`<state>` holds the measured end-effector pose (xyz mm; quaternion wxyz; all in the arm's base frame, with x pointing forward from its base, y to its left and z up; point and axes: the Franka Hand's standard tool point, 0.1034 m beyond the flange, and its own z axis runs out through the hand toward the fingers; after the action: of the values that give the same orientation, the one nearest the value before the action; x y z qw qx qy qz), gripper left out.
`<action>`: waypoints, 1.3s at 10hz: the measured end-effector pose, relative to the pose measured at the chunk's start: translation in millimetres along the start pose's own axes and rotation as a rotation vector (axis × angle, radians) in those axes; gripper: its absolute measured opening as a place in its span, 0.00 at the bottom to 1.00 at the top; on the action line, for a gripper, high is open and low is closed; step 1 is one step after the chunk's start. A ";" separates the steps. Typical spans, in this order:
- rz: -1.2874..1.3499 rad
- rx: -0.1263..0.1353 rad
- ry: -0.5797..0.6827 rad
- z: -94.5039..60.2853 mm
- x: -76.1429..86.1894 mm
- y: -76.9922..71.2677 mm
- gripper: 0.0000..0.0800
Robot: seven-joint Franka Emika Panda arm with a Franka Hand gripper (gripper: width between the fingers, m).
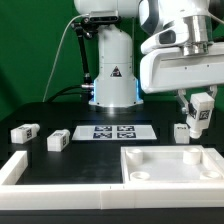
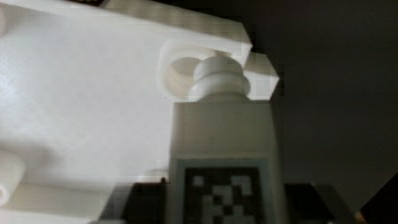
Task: Assemble one leg
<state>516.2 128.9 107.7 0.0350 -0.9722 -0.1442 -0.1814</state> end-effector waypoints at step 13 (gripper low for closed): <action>-0.017 -0.020 0.140 44.8 71.3 37.4 0.36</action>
Offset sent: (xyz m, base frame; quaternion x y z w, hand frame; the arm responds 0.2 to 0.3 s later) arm 0.0450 0.0034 -0.0116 -0.0110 0.0108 -0.0086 0.9998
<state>606.1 117.7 91.3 0.0337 -0.9561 -0.1478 -0.2508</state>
